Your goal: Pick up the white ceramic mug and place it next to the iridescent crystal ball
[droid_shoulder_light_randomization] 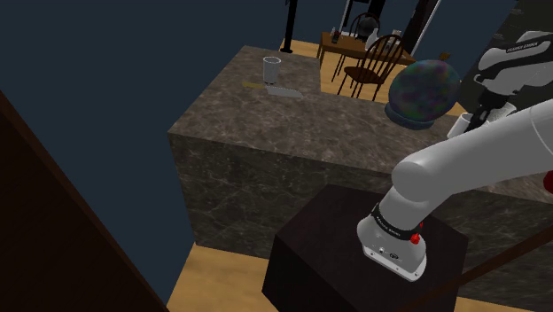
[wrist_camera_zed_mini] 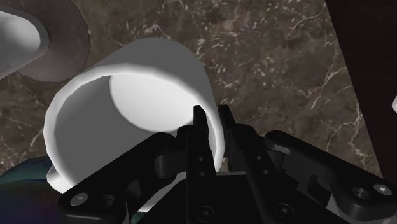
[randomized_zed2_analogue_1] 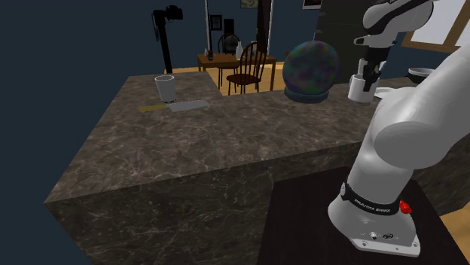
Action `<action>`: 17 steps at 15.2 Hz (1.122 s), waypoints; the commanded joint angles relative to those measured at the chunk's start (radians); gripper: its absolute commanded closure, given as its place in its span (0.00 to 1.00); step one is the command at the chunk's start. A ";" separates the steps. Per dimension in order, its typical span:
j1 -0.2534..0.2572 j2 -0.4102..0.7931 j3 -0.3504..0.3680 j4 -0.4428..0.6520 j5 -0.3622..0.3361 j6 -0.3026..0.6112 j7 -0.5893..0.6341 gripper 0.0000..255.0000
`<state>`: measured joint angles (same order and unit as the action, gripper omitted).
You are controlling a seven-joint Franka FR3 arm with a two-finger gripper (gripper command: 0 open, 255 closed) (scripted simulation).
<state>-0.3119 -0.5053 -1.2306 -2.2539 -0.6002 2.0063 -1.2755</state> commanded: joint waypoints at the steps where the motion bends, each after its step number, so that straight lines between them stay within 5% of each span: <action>1: 0.013 0.010 -0.024 -0.015 -0.003 0.028 0.003 1.00; 10: 0.103 0.060 -0.165 -0.074 -0.018 0.160 0.008 1.00; 17: 0.103 0.059 -0.165 -0.074 -0.019 0.160 0.009 1.00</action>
<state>-0.2086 -0.4462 -1.3957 -2.3278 -0.6189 2.1659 -1.2668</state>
